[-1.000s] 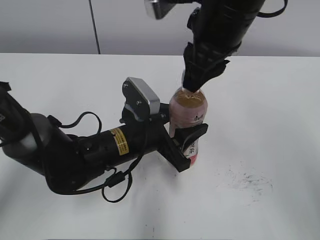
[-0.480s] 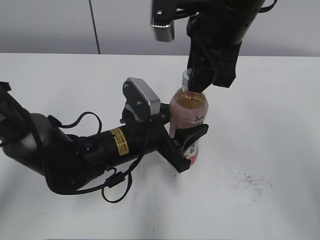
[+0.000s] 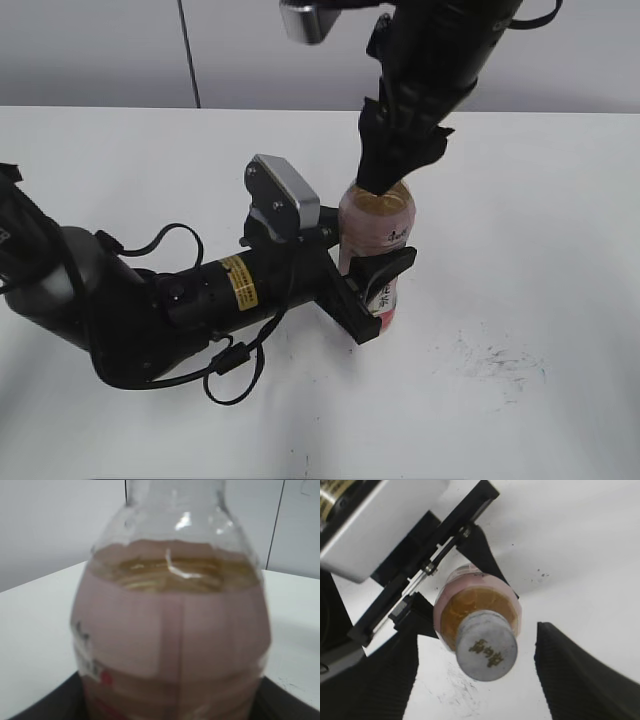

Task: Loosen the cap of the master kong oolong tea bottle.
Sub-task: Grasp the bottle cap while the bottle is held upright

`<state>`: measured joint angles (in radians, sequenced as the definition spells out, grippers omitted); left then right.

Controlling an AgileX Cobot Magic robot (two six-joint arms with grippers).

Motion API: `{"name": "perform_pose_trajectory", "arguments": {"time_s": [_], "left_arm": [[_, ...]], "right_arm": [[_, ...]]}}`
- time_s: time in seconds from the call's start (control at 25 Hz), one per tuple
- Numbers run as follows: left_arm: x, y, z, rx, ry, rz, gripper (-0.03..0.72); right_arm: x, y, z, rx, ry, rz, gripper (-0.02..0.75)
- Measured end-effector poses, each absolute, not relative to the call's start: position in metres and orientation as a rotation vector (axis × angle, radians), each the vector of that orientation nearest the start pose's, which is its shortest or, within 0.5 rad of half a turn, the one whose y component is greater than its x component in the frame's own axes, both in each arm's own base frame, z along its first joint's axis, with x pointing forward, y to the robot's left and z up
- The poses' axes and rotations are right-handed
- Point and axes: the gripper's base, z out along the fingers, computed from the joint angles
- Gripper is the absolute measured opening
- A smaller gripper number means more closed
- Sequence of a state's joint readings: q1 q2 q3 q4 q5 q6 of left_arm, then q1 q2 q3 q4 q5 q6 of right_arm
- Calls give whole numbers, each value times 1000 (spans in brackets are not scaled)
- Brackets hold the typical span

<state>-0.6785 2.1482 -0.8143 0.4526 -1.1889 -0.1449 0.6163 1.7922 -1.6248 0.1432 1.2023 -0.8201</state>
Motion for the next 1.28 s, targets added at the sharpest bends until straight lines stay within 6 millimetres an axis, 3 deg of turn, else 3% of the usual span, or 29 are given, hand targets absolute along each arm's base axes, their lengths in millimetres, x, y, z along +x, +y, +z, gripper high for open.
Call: {"name": "perform_pose_trajectory", "arguments": {"time_s": [0.16, 0.32, 0.44, 0.68, 0.88, 0.96, 1.28], "left_arm": [[265, -261, 100, 897, 1476, -829, 389], [265, -261, 100, 897, 1476, -829, 389], [265, -261, 100, 897, 1477, -829, 389], [265, -261, 100, 897, 1477, -829, 389], [265, -261, 100, 897, 1477, -829, 389], [265, -261, 100, 897, 1477, -829, 389], [265, -261, 100, 897, 1477, -829, 389]], "right_arm": [[303, 230, 332, -1504, 2320, 215, 558], [305, 230, 360, -840, 2578, 361, 561], [306, 229, 365, -599, 2645, 400, 561], [306, 228, 352, -503, 2717, 391, 562], [309, 231, 318, -502, 2823, 342, 562], [310, 231, 314, -502, 2840, 338, 556], [308, 232, 312, -499, 2852, 351, 407]]}}
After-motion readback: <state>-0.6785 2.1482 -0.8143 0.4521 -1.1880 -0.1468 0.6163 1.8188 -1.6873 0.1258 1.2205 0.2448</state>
